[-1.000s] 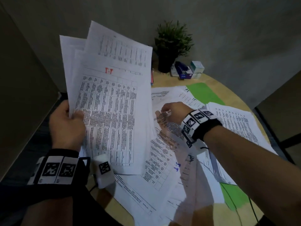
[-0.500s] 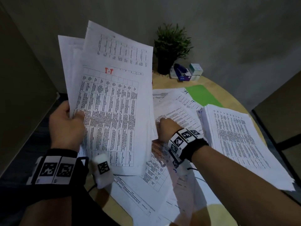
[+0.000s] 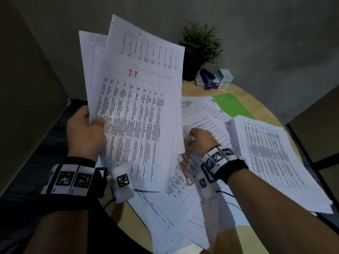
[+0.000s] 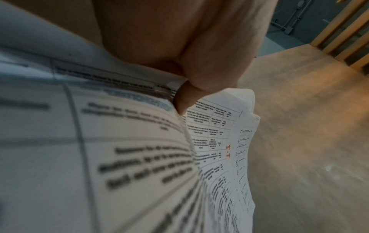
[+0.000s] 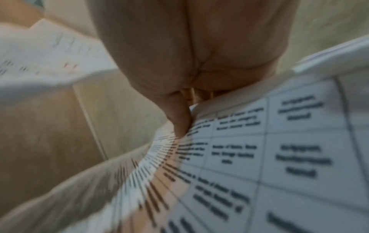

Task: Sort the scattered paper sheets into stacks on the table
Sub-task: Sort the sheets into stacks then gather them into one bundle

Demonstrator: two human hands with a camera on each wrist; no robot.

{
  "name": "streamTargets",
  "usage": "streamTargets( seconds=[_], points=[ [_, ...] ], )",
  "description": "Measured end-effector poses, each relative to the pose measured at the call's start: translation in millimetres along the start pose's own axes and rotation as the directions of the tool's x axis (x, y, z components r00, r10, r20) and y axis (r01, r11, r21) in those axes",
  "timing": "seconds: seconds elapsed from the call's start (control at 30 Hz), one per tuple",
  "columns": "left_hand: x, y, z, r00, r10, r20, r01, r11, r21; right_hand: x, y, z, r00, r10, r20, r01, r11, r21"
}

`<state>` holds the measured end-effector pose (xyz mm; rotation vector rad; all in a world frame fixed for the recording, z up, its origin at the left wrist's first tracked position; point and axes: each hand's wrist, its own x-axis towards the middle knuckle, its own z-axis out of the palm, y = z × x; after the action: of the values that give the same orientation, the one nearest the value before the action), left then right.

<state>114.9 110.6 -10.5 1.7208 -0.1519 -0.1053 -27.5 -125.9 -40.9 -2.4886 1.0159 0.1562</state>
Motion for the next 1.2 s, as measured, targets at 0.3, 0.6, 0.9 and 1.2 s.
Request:
streamTargets(
  seconds=[0.3, 0.6, 0.9, 1.2],
  points=[
    [1, -2, 6, 0.991, -0.06, 0.123, 0.077, 0.987, -0.143, -7, 7, -63, 0.965, 0.025, -0.261, 0.179, 0.662, 0.728],
    [-5, -2, 17, 0.928, -0.112, 0.357, 0.171, 0.975, -0.139, -21, -9, -73, 0.969, -0.213, -0.123, 0.163, 0.181, 0.97],
    [-21, 14, 38, 0.937, -0.04, 0.348, 0.106, 0.979, -0.175, -42, 5, -84, 0.971, -0.115, -0.209, 0.224, 0.137, 0.965],
    [-96, 40, 54, 0.953, 0.071, 0.296, -0.026, 0.988, -0.154, -97, 35, -96, 0.94, -0.012, -0.341, 0.283, 0.588, 0.758]
  ],
)
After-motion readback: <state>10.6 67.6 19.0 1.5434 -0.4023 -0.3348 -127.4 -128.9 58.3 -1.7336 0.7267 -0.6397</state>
